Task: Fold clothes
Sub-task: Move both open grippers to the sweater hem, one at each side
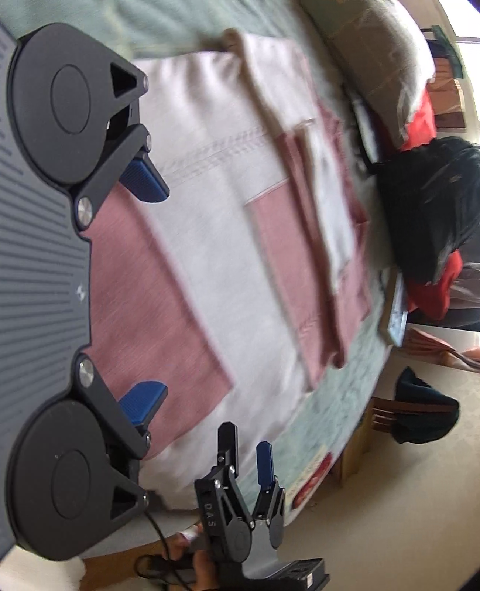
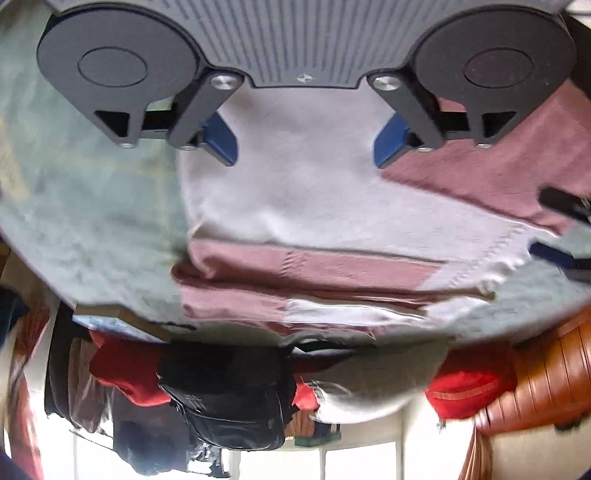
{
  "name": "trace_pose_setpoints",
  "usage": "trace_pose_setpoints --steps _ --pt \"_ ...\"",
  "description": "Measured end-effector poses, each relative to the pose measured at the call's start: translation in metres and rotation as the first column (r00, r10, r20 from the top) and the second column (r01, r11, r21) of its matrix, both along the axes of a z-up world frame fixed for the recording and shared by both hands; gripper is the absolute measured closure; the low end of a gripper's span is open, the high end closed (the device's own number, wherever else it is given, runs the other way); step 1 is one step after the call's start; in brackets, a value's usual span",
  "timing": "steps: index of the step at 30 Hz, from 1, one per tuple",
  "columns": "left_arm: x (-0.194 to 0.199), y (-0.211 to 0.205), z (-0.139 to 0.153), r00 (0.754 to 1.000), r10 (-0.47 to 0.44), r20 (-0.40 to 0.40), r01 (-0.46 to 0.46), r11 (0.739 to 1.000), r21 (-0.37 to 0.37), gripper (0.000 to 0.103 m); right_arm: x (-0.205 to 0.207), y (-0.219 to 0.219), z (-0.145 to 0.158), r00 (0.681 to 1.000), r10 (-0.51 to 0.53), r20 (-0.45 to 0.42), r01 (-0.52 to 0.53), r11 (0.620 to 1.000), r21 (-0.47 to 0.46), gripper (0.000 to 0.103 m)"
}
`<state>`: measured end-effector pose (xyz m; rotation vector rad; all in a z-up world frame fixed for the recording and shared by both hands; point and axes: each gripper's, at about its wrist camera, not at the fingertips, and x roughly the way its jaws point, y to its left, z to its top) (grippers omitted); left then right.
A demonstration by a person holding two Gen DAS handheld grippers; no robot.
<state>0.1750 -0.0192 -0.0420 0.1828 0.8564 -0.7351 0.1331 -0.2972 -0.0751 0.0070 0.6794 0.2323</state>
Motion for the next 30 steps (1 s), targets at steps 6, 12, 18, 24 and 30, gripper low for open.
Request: trace_pose_setpoints --steps 6,12,18,24,30 --pt "-0.019 0.007 -0.027 0.997 0.071 0.003 -0.071 0.997 -0.042 0.001 -0.019 -0.011 -0.019 0.999 0.02 -0.025 -0.016 0.991 0.133 0.0" --pt "-0.04 0.006 -0.03 0.992 0.1 0.076 -0.103 0.994 0.027 0.001 -0.033 -0.002 -0.029 0.999 0.039 0.031 -0.041 0.997 0.064 0.0" --pt "-0.06 0.0 -0.022 0.987 0.104 0.125 -0.111 0.993 0.05 0.001 -0.039 0.0 -0.032 0.997 0.053 0.061 -0.055 0.998 0.03 0.0" --pt "-0.057 0.001 -0.032 0.986 0.138 0.089 -0.138 0.99 -0.009 0.001 -0.04 0.003 -0.033 0.996 0.047 0.071 -0.048 0.999 0.013 0.0" --pt "-0.056 0.018 -0.02 0.983 0.171 0.072 -0.164 0.982 -0.088 0.001 -0.043 0.004 -0.026 0.997 0.024 0.067 -0.026 0.999 0.029 0.0"
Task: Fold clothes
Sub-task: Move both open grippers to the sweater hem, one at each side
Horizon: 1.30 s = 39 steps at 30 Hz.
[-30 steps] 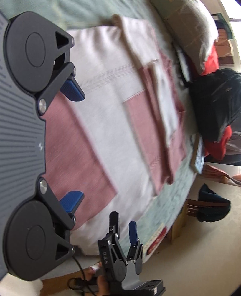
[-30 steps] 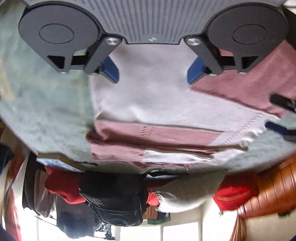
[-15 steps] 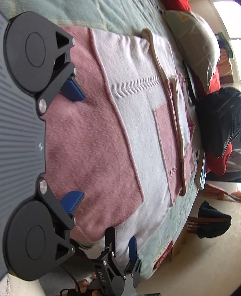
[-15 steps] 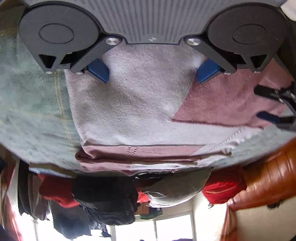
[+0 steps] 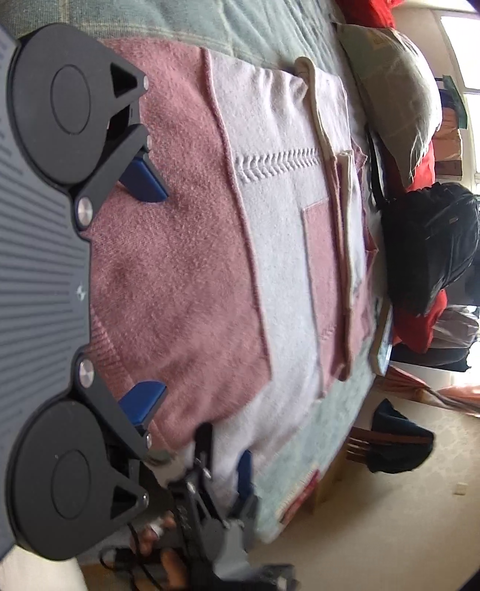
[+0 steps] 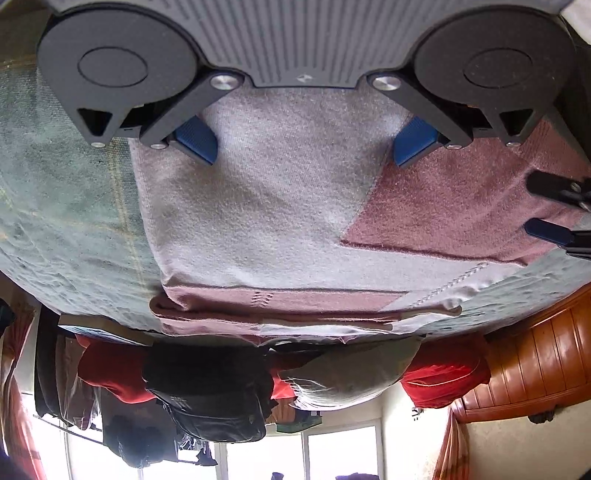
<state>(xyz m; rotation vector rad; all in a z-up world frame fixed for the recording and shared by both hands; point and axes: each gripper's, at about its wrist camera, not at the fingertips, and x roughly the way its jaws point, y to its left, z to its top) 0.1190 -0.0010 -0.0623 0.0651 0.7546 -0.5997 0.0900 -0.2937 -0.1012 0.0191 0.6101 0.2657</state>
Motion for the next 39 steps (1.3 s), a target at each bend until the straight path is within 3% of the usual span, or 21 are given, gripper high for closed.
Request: trace_pose_setpoints --steps 4,7,13,20,31,35,39 --pt "0.016 0.019 0.006 0.998 0.058 -0.008 -0.058 0.997 -0.056 0.001 -0.002 0.001 0.005 1.0 -0.014 -0.003 0.014 1.0 0.01 0.0" --pt "0.033 0.034 -0.004 0.991 0.115 -0.066 -0.121 0.989 -0.09 0.001 -0.004 0.001 0.009 1.0 -0.015 0.001 0.015 1.0 0.022 0.0" --pt "0.042 0.071 0.002 0.965 0.227 -0.127 -0.249 0.95 -0.191 0.001 -0.007 0.003 0.016 1.0 -0.003 0.021 0.002 0.999 0.05 0.0" --pt "0.103 0.058 0.04 0.977 0.173 -0.123 -0.195 0.962 -0.193 0.001 0.0 0.012 0.023 0.998 0.035 0.047 -0.038 0.997 0.06 0.0" --pt "0.208 0.07 -0.008 0.909 0.275 -0.313 -0.355 0.905 -0.233 0.001 0.016 0.002 0.017 1.0 0.023 0.009 -0.024 0.994 0.105 0.0" --pt "0.215 0.078 -0.001 0.894 0.3 -0.332 -0.39 0.886 -0.251 0.001 0.021 -0.003 0.013 1.0 0.01 -0.003 -0.009 0.992 0.129 0.0" --pt "0.226 0.06 0.017 0.93 0.26 -0.258 -0.324 0.913 -0.248 0.001 0.023 -0.007 0.012 1.0 -0.006 -0.008 0.007 0.99 0.142 0.0"
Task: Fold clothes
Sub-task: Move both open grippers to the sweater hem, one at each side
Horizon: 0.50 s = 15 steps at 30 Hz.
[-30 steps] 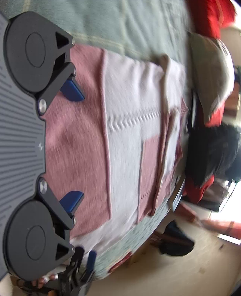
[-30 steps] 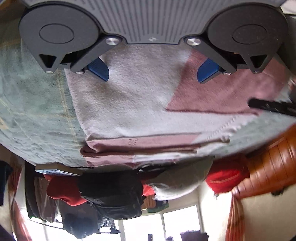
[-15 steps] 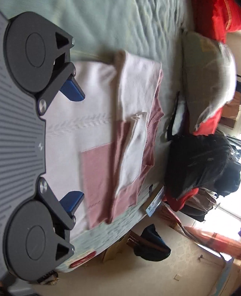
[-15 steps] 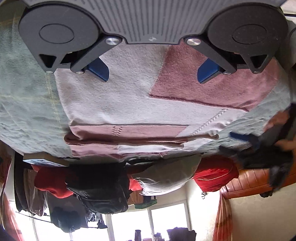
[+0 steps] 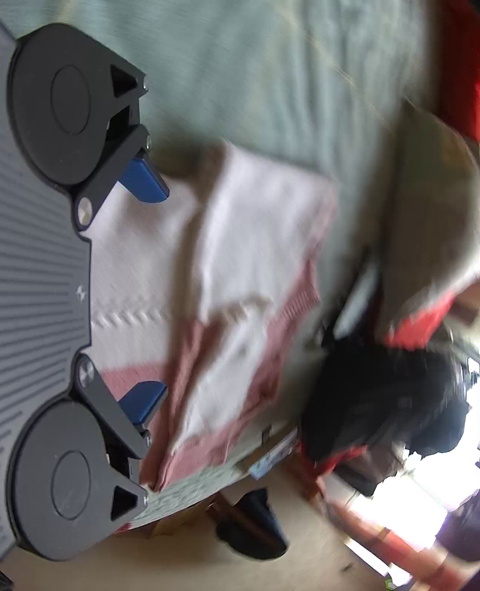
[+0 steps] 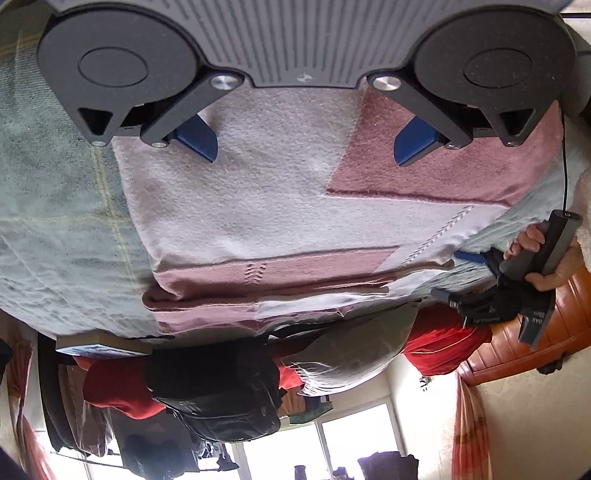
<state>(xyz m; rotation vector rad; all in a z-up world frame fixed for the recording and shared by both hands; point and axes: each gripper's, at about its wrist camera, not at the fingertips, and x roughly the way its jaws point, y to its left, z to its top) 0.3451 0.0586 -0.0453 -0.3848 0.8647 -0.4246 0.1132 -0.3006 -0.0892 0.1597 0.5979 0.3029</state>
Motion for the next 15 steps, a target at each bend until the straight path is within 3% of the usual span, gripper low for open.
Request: trace_pose_setpoints --steps 5,15 --pt "0.021 -0.013 -0.011 0.999 -0.002 -0.042 0.003 1.0 0.027 0.001 -0.002 0.001 0.001 1.0 -0.008 -0.003 0.008 1.0 -0.024 0.0" --pt "-0.046 0.0 0.034 0.992 -0.034 0.118 0.02 0.993 0.117 0.001 -0.01 -0.002 0.013 0.999 -0.023 0.026 0.023 0.999 -0.023 0.0"
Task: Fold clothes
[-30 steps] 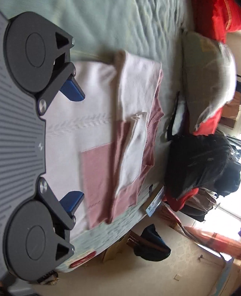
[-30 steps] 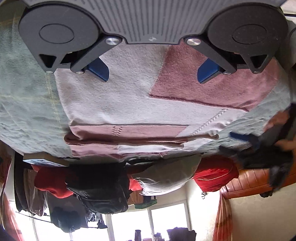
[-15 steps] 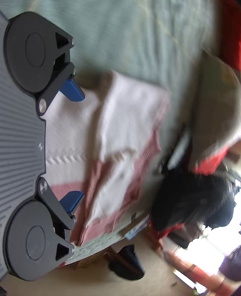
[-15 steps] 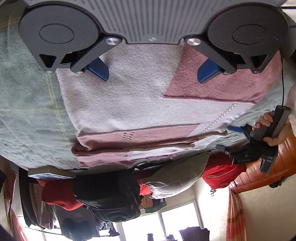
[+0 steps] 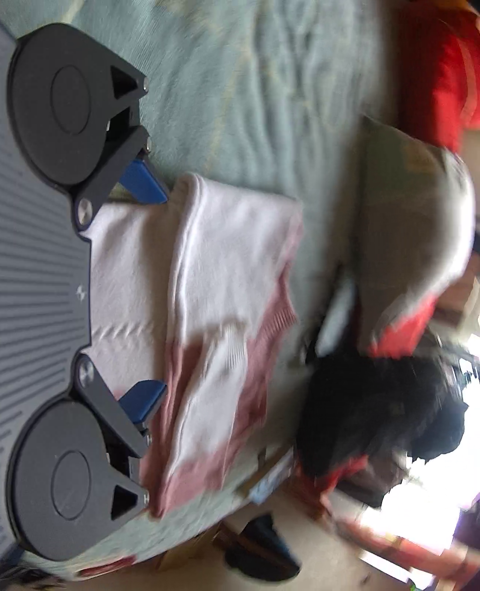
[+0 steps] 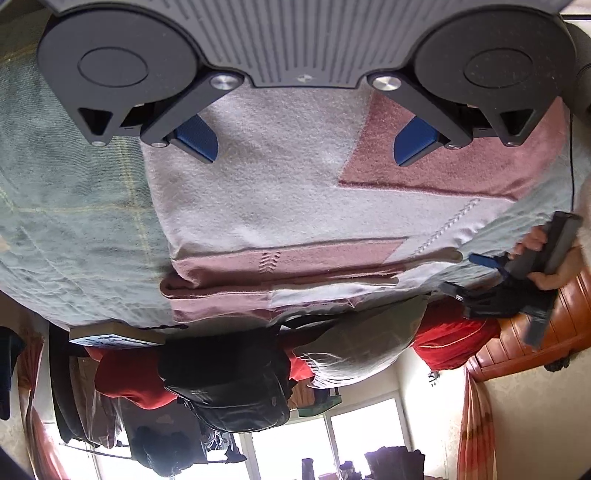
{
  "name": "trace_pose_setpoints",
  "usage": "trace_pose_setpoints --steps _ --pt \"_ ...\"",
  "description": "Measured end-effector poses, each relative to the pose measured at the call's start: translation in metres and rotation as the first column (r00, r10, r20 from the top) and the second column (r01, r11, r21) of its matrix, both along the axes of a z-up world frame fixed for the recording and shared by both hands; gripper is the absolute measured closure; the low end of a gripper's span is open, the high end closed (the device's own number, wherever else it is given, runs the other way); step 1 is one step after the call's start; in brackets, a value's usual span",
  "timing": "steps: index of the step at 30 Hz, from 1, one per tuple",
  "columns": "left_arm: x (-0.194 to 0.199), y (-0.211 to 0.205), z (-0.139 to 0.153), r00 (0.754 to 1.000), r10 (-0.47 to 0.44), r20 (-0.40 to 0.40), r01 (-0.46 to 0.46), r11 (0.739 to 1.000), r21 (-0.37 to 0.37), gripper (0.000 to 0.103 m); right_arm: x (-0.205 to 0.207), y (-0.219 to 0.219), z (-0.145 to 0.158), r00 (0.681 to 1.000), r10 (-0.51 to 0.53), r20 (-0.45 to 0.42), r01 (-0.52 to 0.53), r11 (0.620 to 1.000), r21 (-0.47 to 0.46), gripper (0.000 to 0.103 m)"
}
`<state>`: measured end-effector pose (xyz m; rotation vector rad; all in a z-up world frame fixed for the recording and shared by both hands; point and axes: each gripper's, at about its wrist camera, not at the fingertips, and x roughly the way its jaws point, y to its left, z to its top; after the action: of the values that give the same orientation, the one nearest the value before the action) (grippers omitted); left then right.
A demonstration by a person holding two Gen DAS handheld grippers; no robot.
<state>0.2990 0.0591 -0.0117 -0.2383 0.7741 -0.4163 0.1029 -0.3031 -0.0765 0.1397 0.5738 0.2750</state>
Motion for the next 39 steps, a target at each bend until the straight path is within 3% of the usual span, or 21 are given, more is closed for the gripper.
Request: trace_pose_setpoints --steps 3,8,12,15,20,25,29,34,39 --pt "-0.023 0.0 0.012 0.999 -0.028 0.04 0.027 0.999 0.027 0.001 -0.006 0.007 0.004 1.0 0.02 0.018 -0.019 1.0 -0.017 0.0" --pt "-0.076 -0.036 -0.003 0.978 -0.207 -0.013 0.208 0.977 0.055 0.001 -0.016 0.018 0.011 0.998 0.055 0.035 -0.054 0.998 -0.037 0.0" --pt "-0.114 -0.066 -0.032 0.962 -0.272 0.001 0.267 0.946 0.186 0.001 -0.019 0.025 0.013 0.995 0.09 0.049 -0.086 0.993 -0.078 0.0" --pt "-0.136 -0.076 -0.047 0.961 -0.272 0.039 0.25 0.924 0.289 0.001 -0.015 0.028 0.008 0.992 0.112 0.055 -0.105 0.987 -0.123 0.0" --pt "-0.168 -0.07 -0.063 0.968 -0.227 0.103 0.179 0.92 0.349 0.001 -0.002 0.028 -0.015 0.996 0.094 0.003 -0.092 0.975 -0.204 0.0" --pt "-0.191 -0.061 -0.062 0.975 -0.191 0.118 0.138 0.926 0.352 0.001 -0.012 0.013 -0.025 0.997 0.076 -0.029 -0.08 0.979 -0.188 0.0" --pt "-0.198 -0.063 -0.05 0.97 -0.195 0.143 0.133 0.923 0.361 0.001 -0.01 0.0 -0.009 0.997 0.072 -0.011 -0.073 0.984 -0.166 0.0" --pt "-0.198 -0.074 -0.033 0.968 -0.174 0.184 0.089 0.914 0.396 0.001 0.042 -0.014 0.025 0.996 0.061 0.072 -0.05 0.988 -0.149 0.0" --pt "-0.201 -0.074 -0.025 0.961 -0.18 0.21 0.094 0.926 0.365 0.001 0.12 -0.028 0.031 0.999 0.029 0.021 -0.028 0.998 -0.049 0.0"
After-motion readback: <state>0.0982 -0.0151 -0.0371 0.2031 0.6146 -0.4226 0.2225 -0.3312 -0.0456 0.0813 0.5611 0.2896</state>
